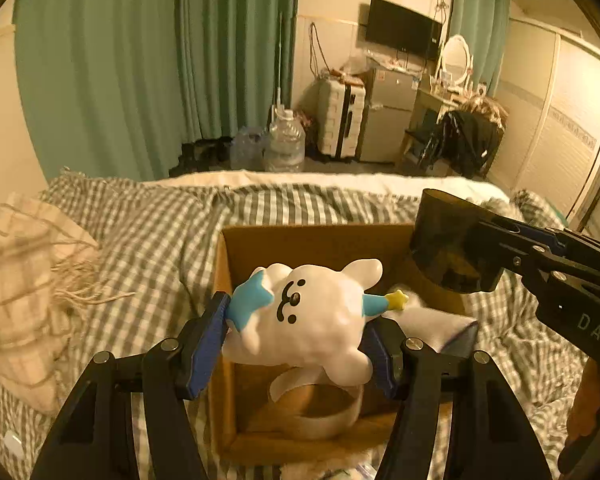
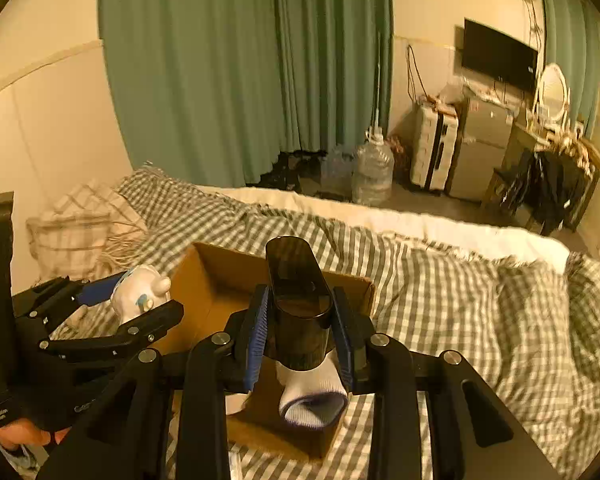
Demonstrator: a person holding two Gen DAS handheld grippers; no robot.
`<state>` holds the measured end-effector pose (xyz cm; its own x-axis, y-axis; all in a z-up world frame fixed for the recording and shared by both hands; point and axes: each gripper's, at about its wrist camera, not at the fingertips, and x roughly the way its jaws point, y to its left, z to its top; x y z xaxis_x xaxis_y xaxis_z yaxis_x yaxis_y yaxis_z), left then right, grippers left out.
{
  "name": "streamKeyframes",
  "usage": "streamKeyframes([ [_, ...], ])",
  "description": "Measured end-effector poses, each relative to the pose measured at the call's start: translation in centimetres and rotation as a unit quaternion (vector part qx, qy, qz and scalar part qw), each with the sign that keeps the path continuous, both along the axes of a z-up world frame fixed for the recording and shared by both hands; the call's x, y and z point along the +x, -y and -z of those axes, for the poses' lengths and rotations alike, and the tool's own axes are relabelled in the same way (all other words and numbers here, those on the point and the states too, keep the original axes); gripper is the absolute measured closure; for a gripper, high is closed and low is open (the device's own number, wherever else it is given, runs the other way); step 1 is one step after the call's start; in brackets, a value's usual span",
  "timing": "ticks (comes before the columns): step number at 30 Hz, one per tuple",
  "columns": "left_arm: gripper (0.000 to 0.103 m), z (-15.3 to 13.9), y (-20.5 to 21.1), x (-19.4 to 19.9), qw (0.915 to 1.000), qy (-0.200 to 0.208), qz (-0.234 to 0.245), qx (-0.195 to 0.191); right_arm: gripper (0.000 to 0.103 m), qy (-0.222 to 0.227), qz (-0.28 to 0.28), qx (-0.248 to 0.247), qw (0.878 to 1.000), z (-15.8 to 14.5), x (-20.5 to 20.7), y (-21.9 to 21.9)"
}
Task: Organize objects
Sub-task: 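Carry the cup and plush toy into the box and open both grippers, then grasp the blue-labelled water bottle with the right gripper while the left gripper grasps the blue tissue pack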
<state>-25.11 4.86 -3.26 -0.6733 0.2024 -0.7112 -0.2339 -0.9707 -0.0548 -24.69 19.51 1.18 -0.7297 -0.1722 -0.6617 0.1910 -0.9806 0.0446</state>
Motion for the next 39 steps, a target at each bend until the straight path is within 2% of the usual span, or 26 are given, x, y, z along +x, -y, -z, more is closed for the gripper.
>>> streamKeyframes([
  [5, 0.039, 2.0, -0.5, -1.0, 1.0000, 0.005, 0.003, 0.000, 0.073, 0.025, 0.003, -0.003, 1.000, 3.1, -1.9, -0.2],
  [9, 0.037, 2.6, -0.5, -1.1, 1.0000, 0.007, 0.002, -0.001, 0.073, 0.023, 0.003, -0.005, 1.000, 3.8, -2.0, -0.3],
  [10, 0.032, 2.6, -0.6, -0.9, 1.0000, 0.005, 0.002, -0.006, 0.073, 0.024, 0.001, -0.004, 1.000, 3.8, -2.0, -0.3],
  [11, 0.026, 2.3, -0.7, -0.7, 0.9999, 0.002, 0.000, -0.012, 0.068, 0.023, 0.000, -0.004, 1.000, 3.6, -1.8, -0.2],
  [12, 0.012, 2.0, -0.8, -0.3, 0.9999, -0.002, -0.001, -0.016, 0.061, 0.019, 0.003, -0.003, 1.000, 3.3, -1.6, -0.3],
  [13, 0.005, 1.4, -0.7, 0.2, 0.9998, -0.011, -0.004, -0.018, 0.046, 0.014, 0.010, 0.000, 1.000, 2.9, -1.1, -0.5],
  [14, 0.004, 0.8, -0.5, 0.7, 0.9996, -0.020, -0.005, -0.018, 0.039, 0.009, 0.015, 0.003, 1.000, 2.4, -0.7, -0.6],
  [19, 0.003, -2.5, 0.8, 3.4, 0.9993, -0.028, -0.019, -0.015, 0.037, -0.007, 0.042, 0.014, 0.999, -1.3, 2.6, -1.6],
  [25, 0.000, -6.7, 3.2, 9.4, 0.9981, -0.051, -0.033, -0.011, 0.018, -0.039, 0.064, 0.021, 0.997, -7.6, 9.4, -2.6],
  [29, 0.000, -8.2, 4.5, 13.4, 0.9970, -0.056, -0.047, -0.025, 0.013, -0.049, 0.066, 0.028, 0.996, -9.8, 13.9, -2.3],
  [34, 0.000, -8.2, 7.0, 18.2, 0.9963, -0.053, -0.066, -0.017, 0.012, -0.033, 0.051, 0.034, 0.998, -9.3, 18.2, -1.3],
  [39, 0.000, -5.2, 9.0, 21.5, 0.9949, -0.036, -0.094, -0.012, 0.011, -0.003, 0.022, 0.050, 0.999, -5.5, 21.2, 1.2],
])
